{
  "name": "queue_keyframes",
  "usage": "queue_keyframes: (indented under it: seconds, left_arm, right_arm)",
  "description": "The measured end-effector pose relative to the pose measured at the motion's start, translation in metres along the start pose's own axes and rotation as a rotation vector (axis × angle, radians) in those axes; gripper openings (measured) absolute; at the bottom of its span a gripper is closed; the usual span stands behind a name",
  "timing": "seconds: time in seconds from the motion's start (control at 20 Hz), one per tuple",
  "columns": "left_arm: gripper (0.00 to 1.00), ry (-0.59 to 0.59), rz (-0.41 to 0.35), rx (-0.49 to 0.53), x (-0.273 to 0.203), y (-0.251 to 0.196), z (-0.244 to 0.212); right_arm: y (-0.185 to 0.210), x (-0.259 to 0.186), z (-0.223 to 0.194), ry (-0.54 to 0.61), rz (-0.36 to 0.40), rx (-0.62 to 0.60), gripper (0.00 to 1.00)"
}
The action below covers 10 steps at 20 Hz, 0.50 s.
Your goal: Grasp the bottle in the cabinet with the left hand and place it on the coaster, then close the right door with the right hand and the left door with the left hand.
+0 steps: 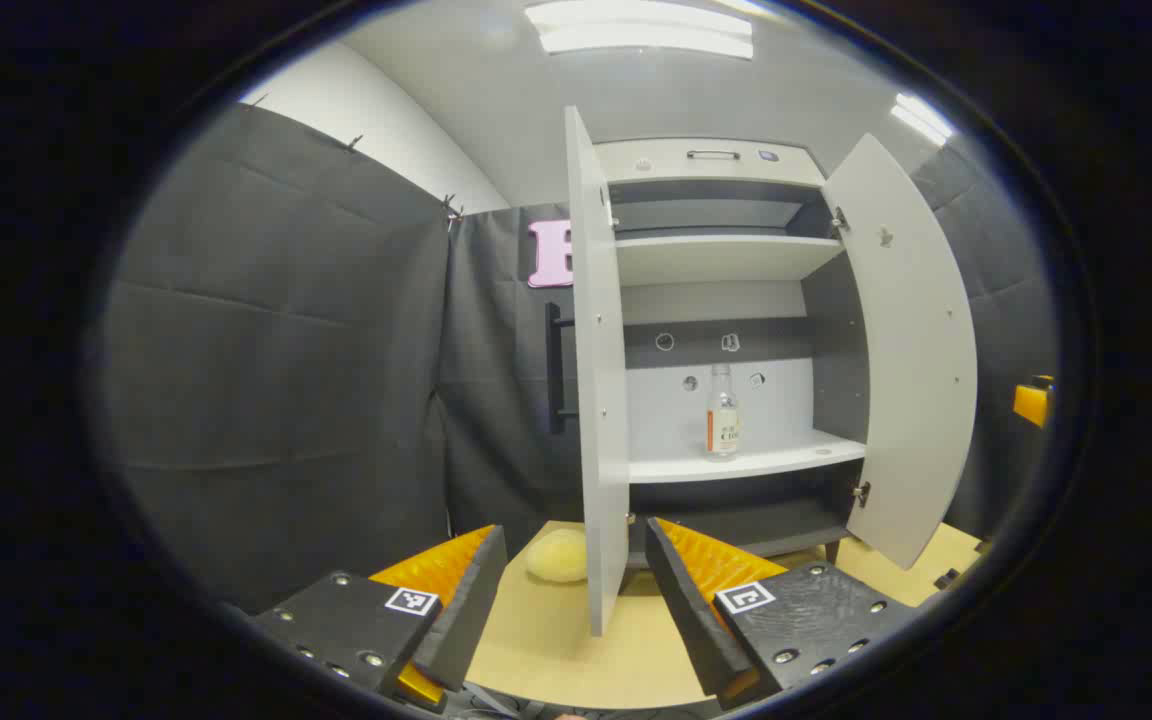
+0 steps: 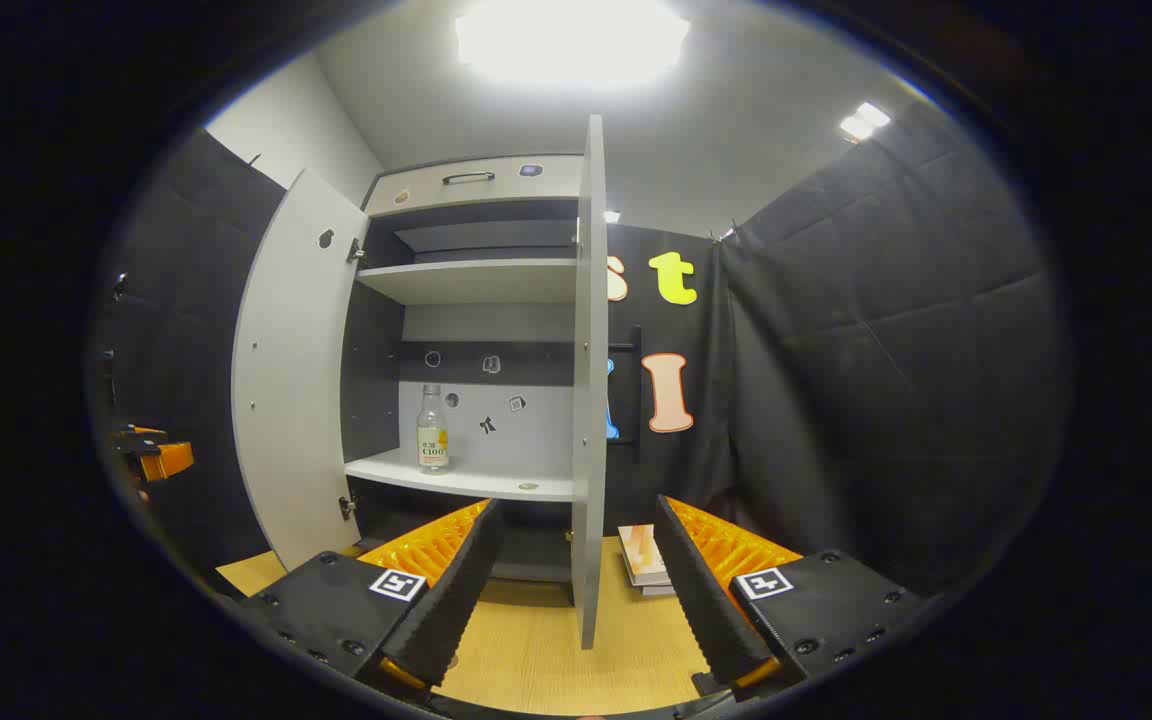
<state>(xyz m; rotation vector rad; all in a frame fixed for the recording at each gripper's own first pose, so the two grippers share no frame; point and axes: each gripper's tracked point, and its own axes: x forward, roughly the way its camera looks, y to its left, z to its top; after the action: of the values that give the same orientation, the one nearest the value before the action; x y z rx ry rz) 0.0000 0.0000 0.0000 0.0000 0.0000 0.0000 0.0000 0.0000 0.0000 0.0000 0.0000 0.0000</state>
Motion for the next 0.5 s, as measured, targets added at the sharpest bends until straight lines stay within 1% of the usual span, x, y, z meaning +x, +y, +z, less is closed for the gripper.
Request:
queue_keyframes:
  seconds: [0.15,0.2,0.25,0.3,0.4,0.45,0.5]
  left_arm:
    - [0.87,0.003,-0.005,-0.004,-0.0014,-0.0023,-0.0016]
    - [0.85,0.001,-0.004,-0.001,-0.0013,-0.0028,-0.0007]
    - [0.85,-0.001,-0.004,0.004,-0.0019,-0.0024,-0.0006]
    - [0.86,-0.003,-0.004,0.008,-0.0021,-0.0023,0.0004]
    - [0.85,-0.005,-0.008,0.014,-0.0016,-0.0041,0.0005]
    - [0.85,-0.007,-0.009,0.015,-0.0013,-0.0046,0.0010]
    - [0.85,-0.008,-0.011,0.014,-0.0013,-0.0059,0.0022]
  right_arm:
    - [-0.0039,0.0014,-0.0014,0.001,-0.007,0.016,0.96]
    - [-0.0047,0.0019,-0.0009,0.001,-0.009,0.020,0.93]
    - [-0.0056,0.0018,-0.0021,0.000,-0.010,0.022,0.96]
    - [-0.0057,0.0022,-0.0017,0.001,-0.011,0.024,0.96]
    - [-0.0064,0.0024,-0.0017,-0.001,-0.013,0.027,0.97]
    - [-0.0061,0.0027,-0.0016,-0.003,-0.011,0.028,0.93]
    - [-0.0056,0.0031,-0.0010,-0.004,-0.012,0.029,0.97]
